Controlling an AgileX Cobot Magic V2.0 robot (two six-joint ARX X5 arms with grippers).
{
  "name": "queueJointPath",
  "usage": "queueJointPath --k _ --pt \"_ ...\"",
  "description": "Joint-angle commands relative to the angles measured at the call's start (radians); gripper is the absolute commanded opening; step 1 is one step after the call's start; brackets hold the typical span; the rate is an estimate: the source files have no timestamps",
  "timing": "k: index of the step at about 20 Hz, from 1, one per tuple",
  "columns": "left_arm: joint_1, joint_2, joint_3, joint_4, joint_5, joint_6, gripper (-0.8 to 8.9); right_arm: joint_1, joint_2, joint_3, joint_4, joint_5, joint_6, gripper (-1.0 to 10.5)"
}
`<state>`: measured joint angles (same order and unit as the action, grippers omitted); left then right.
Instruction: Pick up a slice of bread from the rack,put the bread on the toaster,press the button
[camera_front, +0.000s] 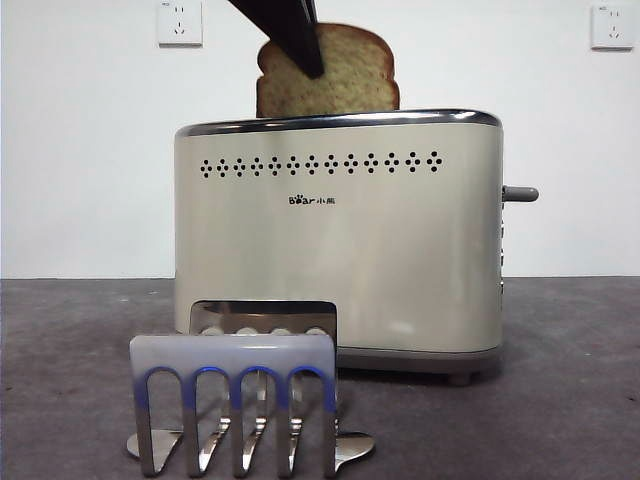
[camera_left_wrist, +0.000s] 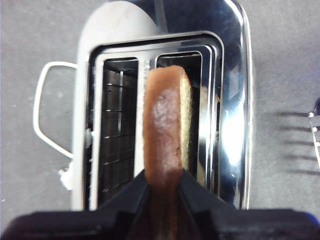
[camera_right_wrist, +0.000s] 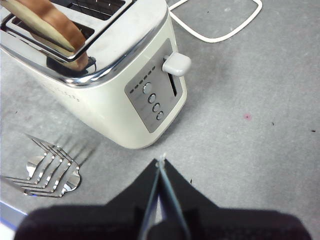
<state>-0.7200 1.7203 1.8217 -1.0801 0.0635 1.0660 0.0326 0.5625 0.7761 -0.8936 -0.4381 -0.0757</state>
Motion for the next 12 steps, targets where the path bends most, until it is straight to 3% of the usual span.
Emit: queueJointPath --k 1,12 --pt "0.003 0.026 0.003 0.014 0.023 0.006 -0.1 0.0 -0.002 0.005 0.002 0.0 -0.009 0.0" --pt "0.016 0.031 0.003 0.003 0.048 -0.015 -0.1 0.0 -0.002 0.005 0.002 0.0 -0.011 0.0"
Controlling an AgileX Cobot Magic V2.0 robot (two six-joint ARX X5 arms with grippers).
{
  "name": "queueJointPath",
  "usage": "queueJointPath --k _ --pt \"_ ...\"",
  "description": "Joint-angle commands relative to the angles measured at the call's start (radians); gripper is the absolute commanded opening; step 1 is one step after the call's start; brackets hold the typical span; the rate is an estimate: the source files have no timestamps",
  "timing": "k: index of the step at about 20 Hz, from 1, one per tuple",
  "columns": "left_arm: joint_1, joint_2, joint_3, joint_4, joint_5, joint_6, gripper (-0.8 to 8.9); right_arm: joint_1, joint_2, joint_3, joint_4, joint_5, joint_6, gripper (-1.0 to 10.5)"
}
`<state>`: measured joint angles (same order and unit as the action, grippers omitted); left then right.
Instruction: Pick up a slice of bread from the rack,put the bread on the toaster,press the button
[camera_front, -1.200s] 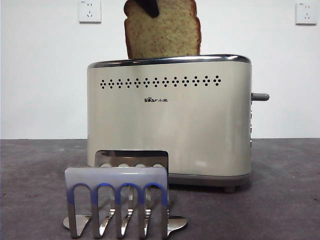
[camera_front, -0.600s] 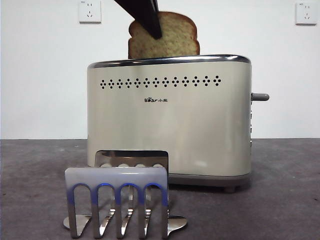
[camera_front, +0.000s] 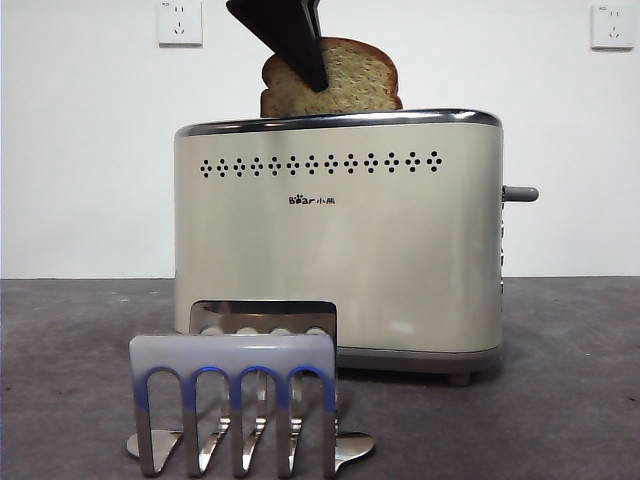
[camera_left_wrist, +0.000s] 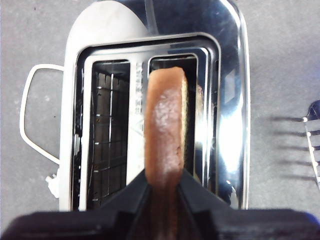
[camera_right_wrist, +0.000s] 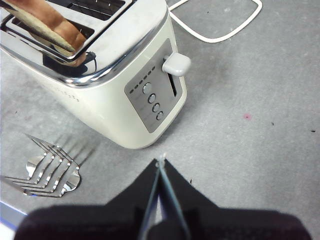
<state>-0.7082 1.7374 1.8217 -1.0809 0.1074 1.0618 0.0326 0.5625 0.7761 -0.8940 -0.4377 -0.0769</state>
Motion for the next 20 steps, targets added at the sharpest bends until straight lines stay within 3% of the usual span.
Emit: queueJointPath --k 1,5,9,13,17,19,20 --pt "0.005 0.013 0.003 0.003 0.004 -0.011 -0.1 0.0 -0.002 0.005 0.002 -0.001 -0.01 0.0" --pt "0.005 0.011 0.003 0.006 -0.002 -0.042 0.12 0.0 -0.002 0.005 0.002 -0.001 -0.01 0.0" --pt "0.005 -0.005 0.003 0.04 -0.003 -0.108 3.97 0.0 -0.002 0.005 0.002 -0.001 -0.01 0.0" --pt "0.005 -0.057 0.003 0.071 -0.003 -0.128 4.13 0.0 -0.002 0.005 0.004 0.0 -0.011 0.0" --pt "0.004 -0.159 0.003 0.084 -0.002 -0.202 4.13 0.0 0.013 0.005 0.037 -0.001 0.0 0.0" --pt "0.003 -0.219 0.003 0.083 0.001 -0.295 4.04 0.0 0.043 0.005 0.074 -0.005 0.048 0.0" --pt "0.003 -0.248 0.003 0.079 0.001 -0.395 4.04 0.0 0.068 0.005 0.097 -0.013 0.075 0.0"
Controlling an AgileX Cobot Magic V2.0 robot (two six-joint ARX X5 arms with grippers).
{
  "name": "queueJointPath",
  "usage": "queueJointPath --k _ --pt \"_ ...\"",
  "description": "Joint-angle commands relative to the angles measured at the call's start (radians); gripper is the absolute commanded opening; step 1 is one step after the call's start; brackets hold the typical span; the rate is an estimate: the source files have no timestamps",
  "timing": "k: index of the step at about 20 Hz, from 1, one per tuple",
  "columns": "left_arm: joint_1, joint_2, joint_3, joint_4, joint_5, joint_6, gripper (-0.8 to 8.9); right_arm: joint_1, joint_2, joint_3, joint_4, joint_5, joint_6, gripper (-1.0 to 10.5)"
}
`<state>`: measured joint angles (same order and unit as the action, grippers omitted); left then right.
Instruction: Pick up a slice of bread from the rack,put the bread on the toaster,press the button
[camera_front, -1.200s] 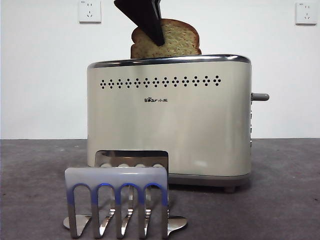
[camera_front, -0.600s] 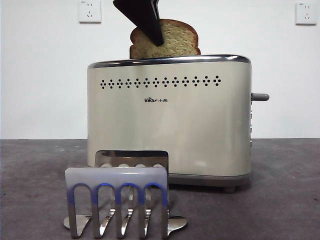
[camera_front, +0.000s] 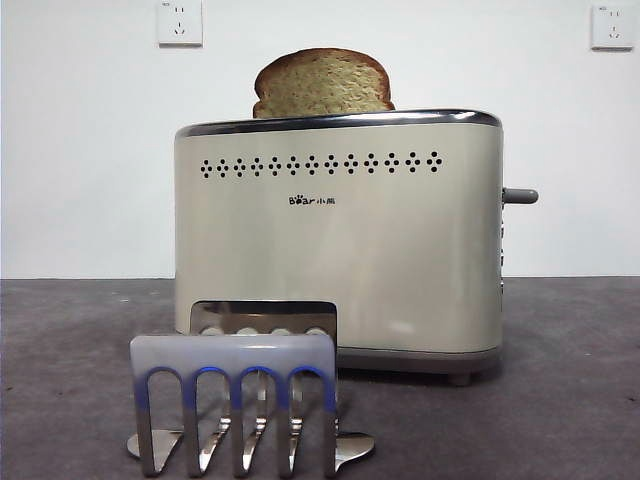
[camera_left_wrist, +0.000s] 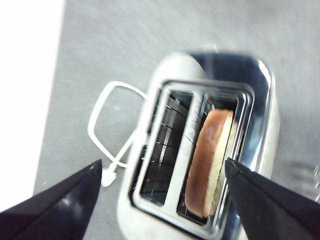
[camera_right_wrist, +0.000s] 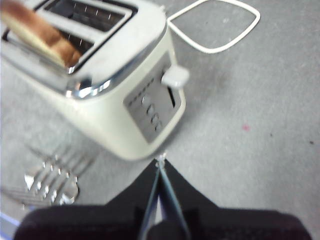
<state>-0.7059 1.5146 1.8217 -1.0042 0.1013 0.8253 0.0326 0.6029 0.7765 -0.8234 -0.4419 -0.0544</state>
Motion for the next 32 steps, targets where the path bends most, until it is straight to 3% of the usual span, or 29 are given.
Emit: queueJointPath --k 1,2,3,5,6,10,14,23,32 --pt "-0.005 -0.047 0.003 -0.014 0.01 -0.263 4.02 0.0 0.06 0.005 0.053 -0.02 0.08 0.0" --pt "-0.016 -0.064 0.003 -0.04 0.011 -0.352 3.64 0.0 0.097 0.005 0.083 -0.05 0.102 0.0" --pt "-0.026 -0.079 0.003 -0.076 0.011 -0.418 2.55 0.0 0.137 0.005 0.117 -0.095 0.131 0.0" --pt "-0.028 -0.104 0.003 -0.154 0.011 -0.495 0.31 0.0 0.222 0.005 0.197 -0.188 0.225 0.0" --pt "-0.028 -0.11 0.003 -0.185 0.011 -0.527 -0.13 0.0 0.267 0.005 0.243 -0.236 0.265 0.0" --pt "-0.025 -0.116 0.003 -0.303 0.007 -0.662 -0.08 0.0 0.425 0.005 0.422 -0.311 0.427 -0.1" --pt "-0.016 -0.116 0.003 -0.313 0.003 -0.765 -0.08 0.0 0.535 0.005 0.541 -0.355 0.505 -0.1" --pt "-0.021 -0.116 0.003 -0.314 0.004 -0.799 -0.08 0.0 0.707 0.005 0.643 -0.344 0.55 -0.1" --pt "-0.021 -0.116 0.003 -0.314 0.004 -0.795 -0.08 0.0 0.816 0.005 0.644 -0.297 0.542 -0.1"
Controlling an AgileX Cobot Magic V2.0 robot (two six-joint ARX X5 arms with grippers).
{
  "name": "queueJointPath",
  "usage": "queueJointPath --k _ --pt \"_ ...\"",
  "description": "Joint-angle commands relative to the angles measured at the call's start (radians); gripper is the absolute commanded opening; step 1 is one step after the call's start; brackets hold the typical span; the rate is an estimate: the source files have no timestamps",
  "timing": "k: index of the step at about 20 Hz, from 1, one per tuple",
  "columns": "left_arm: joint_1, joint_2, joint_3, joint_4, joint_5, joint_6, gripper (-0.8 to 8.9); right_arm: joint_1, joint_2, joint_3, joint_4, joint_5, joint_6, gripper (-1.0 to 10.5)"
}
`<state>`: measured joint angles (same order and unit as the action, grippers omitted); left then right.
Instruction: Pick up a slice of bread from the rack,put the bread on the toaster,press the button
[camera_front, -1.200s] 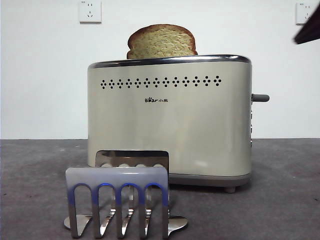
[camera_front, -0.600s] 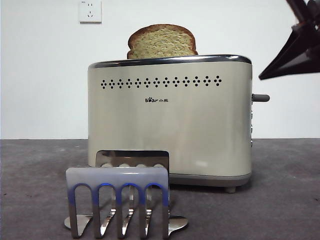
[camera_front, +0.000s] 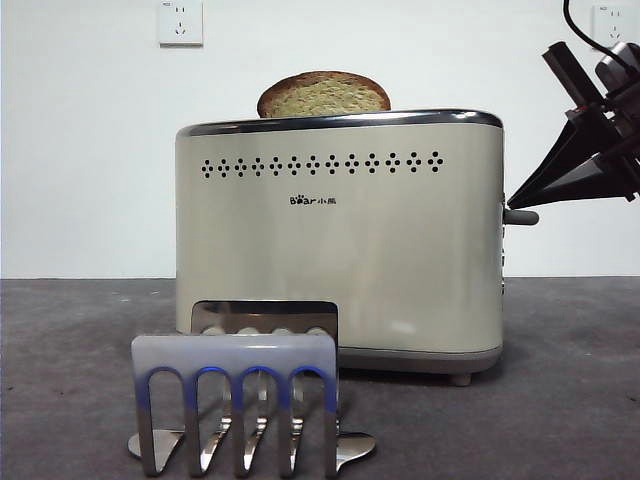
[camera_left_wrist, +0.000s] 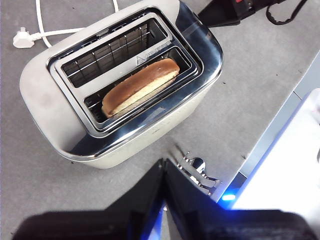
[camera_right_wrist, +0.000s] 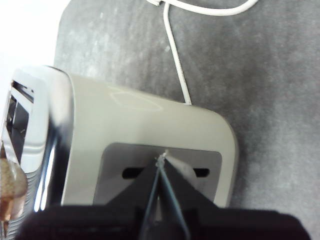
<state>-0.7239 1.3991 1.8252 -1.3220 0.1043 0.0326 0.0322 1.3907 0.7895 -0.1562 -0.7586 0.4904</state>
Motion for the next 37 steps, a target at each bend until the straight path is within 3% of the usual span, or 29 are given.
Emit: queueJointPath --k 1,6,37 --pt "-0.003 -0.001 0.0 0.004 0.001 -0.003 -0.08 0.0 0.039 -0.008 -0.036 0.024 -0.009 -0.1" --pt "-0.001 -0.001 0.0 0.004 0.001 -0.002 -0.08 0.001 0.066 -0.008 -0.162 0.083 -0.107 -0.1" --pt "-0.001 0.0 0.0 0.004 0.0 -0.002 -0.08 0.014 0.18 -0.009 -0.227 0.15 -0.163 -0.1"
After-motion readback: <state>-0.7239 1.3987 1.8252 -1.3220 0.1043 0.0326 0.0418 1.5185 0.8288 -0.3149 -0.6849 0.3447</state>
